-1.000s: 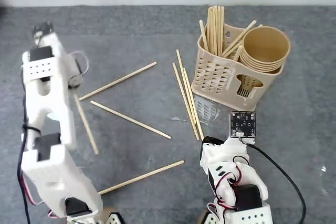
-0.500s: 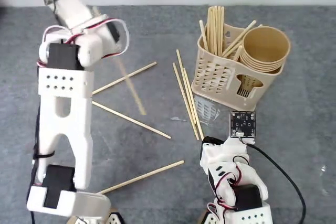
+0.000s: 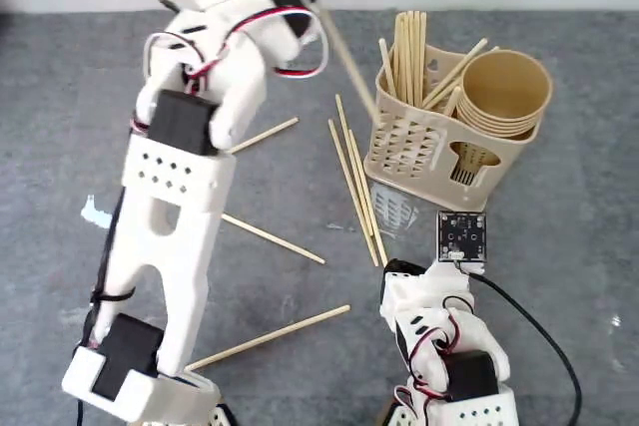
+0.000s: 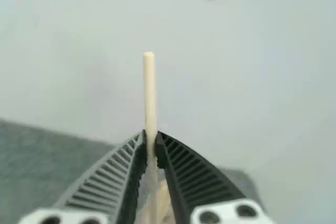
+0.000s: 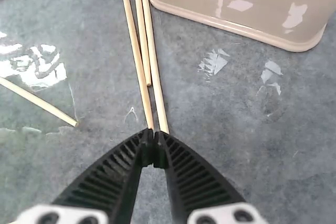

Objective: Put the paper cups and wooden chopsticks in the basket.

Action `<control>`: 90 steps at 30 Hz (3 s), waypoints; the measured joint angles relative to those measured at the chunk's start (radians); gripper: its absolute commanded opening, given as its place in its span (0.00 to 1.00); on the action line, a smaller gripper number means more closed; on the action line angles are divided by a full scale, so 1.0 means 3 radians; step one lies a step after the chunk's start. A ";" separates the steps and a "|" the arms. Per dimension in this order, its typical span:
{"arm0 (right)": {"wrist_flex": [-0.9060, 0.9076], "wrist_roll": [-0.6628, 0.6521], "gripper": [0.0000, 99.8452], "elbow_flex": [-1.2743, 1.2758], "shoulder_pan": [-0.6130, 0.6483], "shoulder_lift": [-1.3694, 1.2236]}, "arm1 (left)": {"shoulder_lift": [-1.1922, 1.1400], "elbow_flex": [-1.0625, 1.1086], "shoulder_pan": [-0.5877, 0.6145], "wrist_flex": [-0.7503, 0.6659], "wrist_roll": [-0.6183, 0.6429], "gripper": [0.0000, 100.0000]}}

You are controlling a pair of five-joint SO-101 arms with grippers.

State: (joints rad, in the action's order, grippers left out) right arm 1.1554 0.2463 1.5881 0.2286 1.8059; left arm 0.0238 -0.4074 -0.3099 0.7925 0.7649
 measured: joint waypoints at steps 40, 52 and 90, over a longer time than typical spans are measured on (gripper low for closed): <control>0.0000 0.0000 0.01 0.0000 0.0000 0.0000 | -0.0757 0.0389 -0.0353 -0.1238 -0.0465 0.02; 0.0000 0.0000 0.01 0.0000 0.0000 0.0000 | -0.0711 0.0394 -0.0394 -0.0634 -0.0634 0.17; 0.0000 0.0000 0.01 0.0000 0.0000 0.0000 | -0.0245 0.0394 0.0992 0.1979 -0.2690 0.18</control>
State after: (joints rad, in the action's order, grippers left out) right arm 1.1554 0.2463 1.5881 0.2286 1.8059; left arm -0.0499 -0.2892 -0.0123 1.3863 -0.0422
